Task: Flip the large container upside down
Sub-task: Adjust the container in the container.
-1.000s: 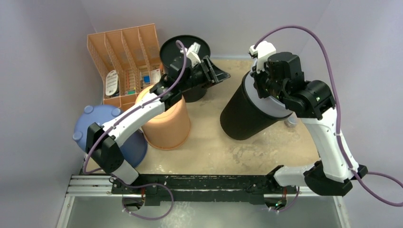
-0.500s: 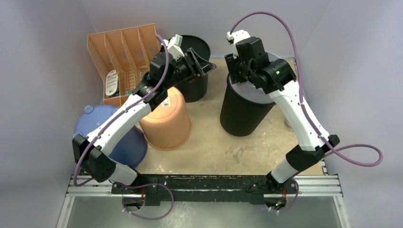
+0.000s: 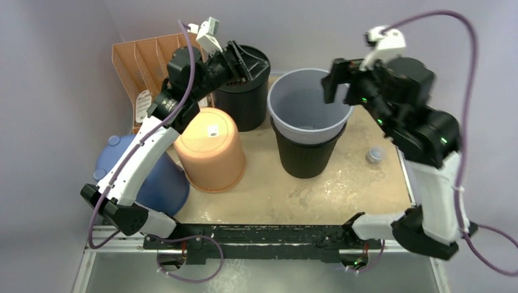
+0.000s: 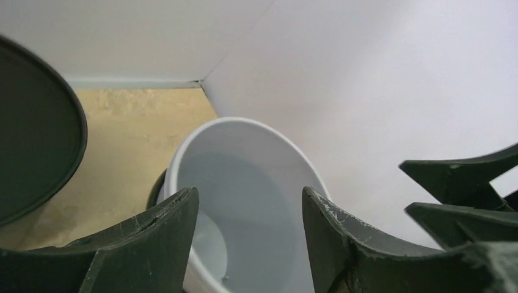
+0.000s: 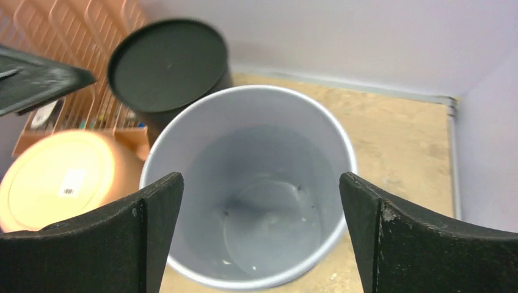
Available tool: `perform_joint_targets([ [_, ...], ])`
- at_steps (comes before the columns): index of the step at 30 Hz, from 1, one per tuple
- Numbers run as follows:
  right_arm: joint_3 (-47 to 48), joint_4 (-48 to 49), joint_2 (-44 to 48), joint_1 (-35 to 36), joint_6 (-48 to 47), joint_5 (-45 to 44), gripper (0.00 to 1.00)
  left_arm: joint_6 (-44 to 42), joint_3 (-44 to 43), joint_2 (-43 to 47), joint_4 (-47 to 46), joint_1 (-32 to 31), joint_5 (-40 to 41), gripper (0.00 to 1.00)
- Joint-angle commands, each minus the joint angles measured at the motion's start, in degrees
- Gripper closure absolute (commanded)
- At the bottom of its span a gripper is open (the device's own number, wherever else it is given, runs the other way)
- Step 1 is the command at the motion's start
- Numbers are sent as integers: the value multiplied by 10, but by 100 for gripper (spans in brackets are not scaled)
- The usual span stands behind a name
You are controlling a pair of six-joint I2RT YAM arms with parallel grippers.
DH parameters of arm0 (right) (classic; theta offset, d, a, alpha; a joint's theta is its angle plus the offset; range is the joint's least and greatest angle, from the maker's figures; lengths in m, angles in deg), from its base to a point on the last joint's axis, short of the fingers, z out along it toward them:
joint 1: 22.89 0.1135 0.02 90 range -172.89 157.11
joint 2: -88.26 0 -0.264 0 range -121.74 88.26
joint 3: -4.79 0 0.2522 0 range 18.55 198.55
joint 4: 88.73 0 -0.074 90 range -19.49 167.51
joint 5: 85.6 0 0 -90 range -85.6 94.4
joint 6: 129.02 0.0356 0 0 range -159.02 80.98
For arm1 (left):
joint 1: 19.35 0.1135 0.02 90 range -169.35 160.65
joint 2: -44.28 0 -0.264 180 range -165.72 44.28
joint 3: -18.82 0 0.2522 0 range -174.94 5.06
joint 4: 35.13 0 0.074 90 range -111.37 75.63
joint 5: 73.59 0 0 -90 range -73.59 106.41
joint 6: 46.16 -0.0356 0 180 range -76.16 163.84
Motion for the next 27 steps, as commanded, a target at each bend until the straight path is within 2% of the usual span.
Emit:
perform_joint_targets([
  [1,-36,-20,63,-29,60,-121,0,-91,-113,-27,94,-24,-13,38],
  [5,-82,-52,115,-76,111,-127,0,-195,-280,-114,244,-128,78,34],
  [8,-94,-98,120,-77,164,-138,0,-221,-352,-160,287,-181,94,34],
  [16,-139,-99,127,-77,212,-132,0,-264,-374,-188,319,-246,118,33],
  [21,-84,-96,85,-85,216,-130,0,-286,-398,-204,345,-270,140,33],
  [24,-58,-82,52,-132,195,-120,0,-294,-397,-203,344,-278,144,33],
  [27,-73,-25,44,-237,149,-40,0,-301,-395,-203,340,-282,145,33],
])
